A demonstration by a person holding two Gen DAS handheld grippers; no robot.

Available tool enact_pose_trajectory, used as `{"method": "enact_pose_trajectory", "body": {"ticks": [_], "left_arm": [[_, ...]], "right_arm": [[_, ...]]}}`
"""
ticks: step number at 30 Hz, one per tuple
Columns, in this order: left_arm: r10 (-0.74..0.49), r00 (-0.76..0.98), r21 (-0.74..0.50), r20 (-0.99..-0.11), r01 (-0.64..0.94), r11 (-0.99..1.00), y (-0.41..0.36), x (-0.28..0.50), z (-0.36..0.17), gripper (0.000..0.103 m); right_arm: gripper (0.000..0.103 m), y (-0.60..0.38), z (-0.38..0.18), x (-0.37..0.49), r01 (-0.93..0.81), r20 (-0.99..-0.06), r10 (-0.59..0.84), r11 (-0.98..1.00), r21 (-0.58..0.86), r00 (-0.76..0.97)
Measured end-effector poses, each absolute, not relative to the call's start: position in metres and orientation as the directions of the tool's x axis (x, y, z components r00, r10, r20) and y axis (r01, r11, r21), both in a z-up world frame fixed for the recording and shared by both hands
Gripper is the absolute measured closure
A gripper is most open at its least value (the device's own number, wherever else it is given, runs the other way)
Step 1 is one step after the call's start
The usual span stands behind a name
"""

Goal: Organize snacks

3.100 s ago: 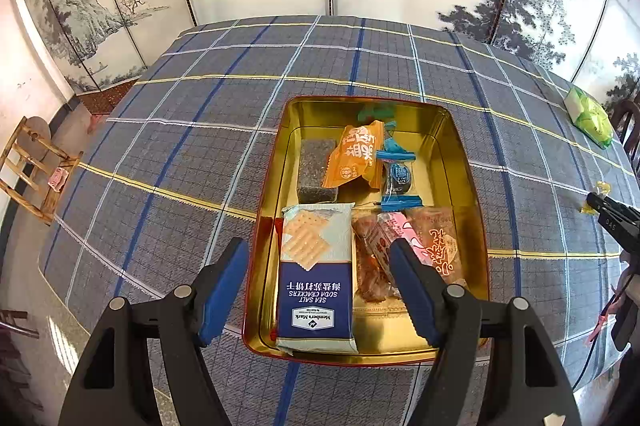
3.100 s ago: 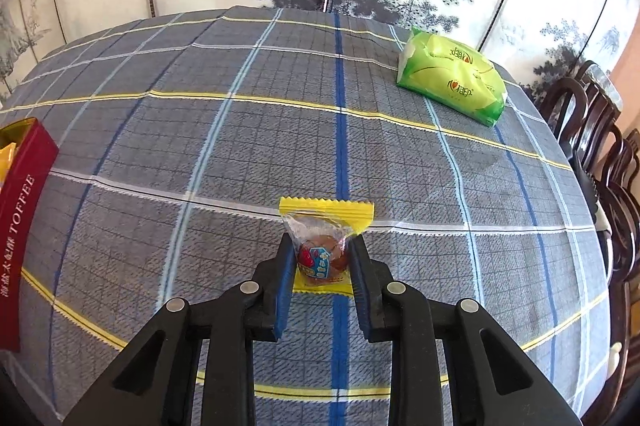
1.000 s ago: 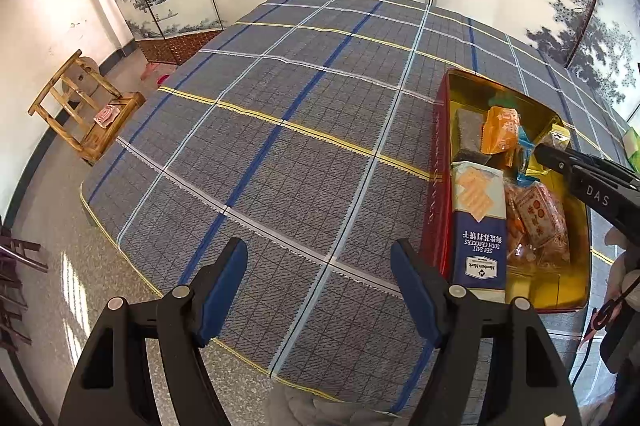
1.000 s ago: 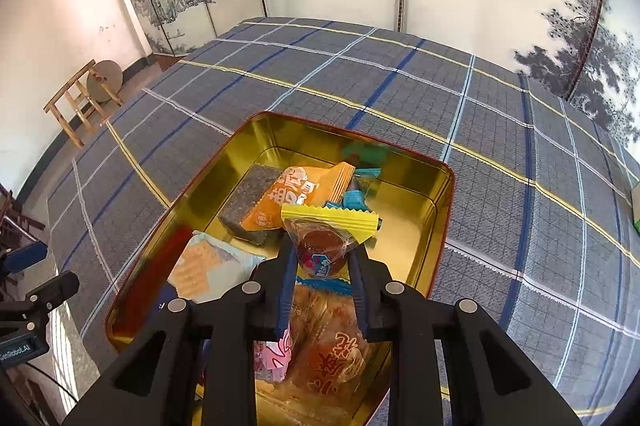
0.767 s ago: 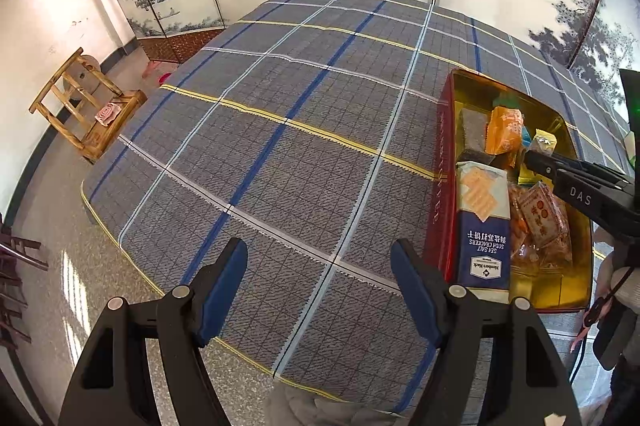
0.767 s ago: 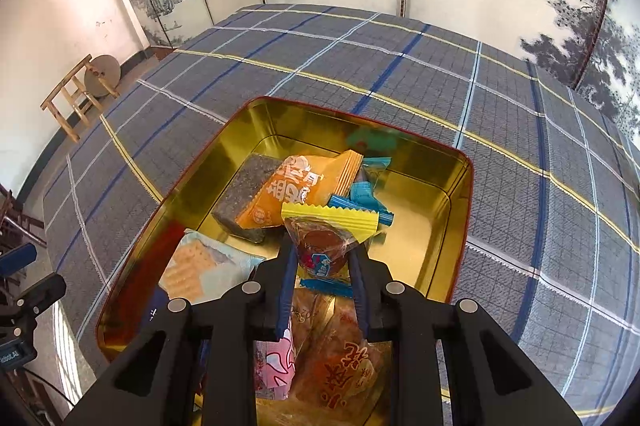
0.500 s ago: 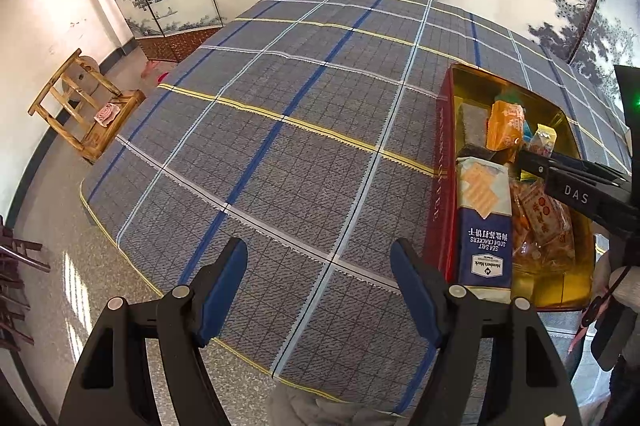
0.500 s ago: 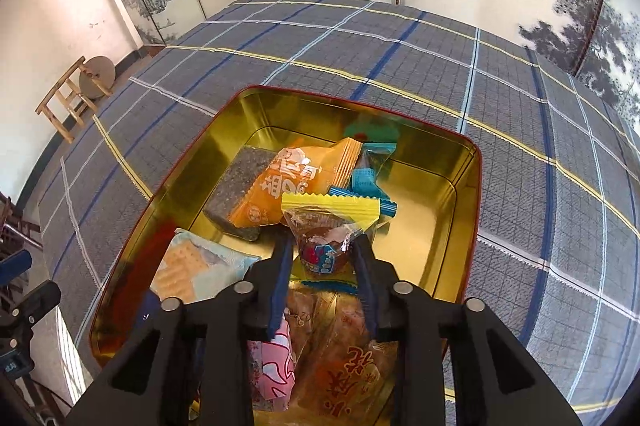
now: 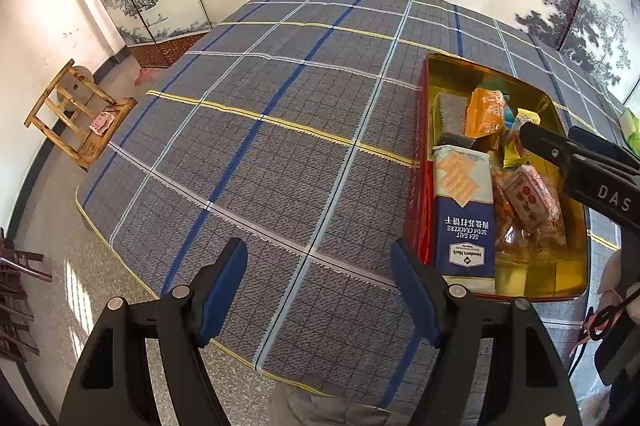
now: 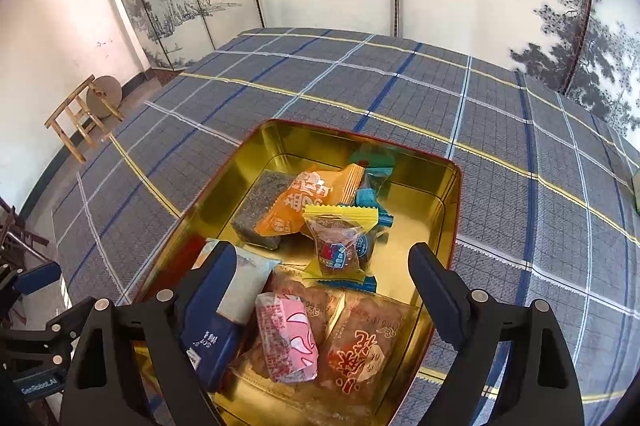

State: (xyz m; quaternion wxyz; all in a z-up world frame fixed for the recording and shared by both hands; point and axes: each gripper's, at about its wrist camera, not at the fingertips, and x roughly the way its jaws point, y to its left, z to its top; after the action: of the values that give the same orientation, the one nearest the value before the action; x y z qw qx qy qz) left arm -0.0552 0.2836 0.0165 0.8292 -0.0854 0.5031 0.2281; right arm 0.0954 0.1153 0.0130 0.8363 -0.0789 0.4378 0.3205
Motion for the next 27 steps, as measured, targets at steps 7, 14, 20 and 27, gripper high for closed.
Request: {"method": "enact_pose_trajectory", "body": {"ticks": [7, 14, 20, 27], "left_arm": [[0.295, 0.395, 0.105, -0.87, -0.437, 0.893, 0.268, -0.054, 0.02, 0.032], [0.295, 0.412, 0.12, -0.862, -0.399, 0.909, 0.248, -0.052, 0.024, 0.032], [0.291, 0.422, 0.13, -0.859, -0.371, 0.919, 0.234, -0.05, 0.026, 0.032], [0.293, 0.414, 0.144, -0.862, -0.354, 0.924, 0.223, -0.047, 0.024, 0.031]], "right_arm": [[0.005, 0.09, 0.044, 0.063, -0.596, -0.71, 0.494, 0.792, 0.13, 0.502], [0.003, 0.065, 0.052, 0.031, -0.596, -0.7, 0.473, 0.798, 0.084, 0.535], [0.003, 0.05, 0.039, 0.017, -0.577, -0.754, 0.424, 0.814, 0.074, 0.501], [0.003, 0.04, 0.035, 0.015, -0.548, -0.773, 0.388, 0.834, 0.062, 0.502]]}}
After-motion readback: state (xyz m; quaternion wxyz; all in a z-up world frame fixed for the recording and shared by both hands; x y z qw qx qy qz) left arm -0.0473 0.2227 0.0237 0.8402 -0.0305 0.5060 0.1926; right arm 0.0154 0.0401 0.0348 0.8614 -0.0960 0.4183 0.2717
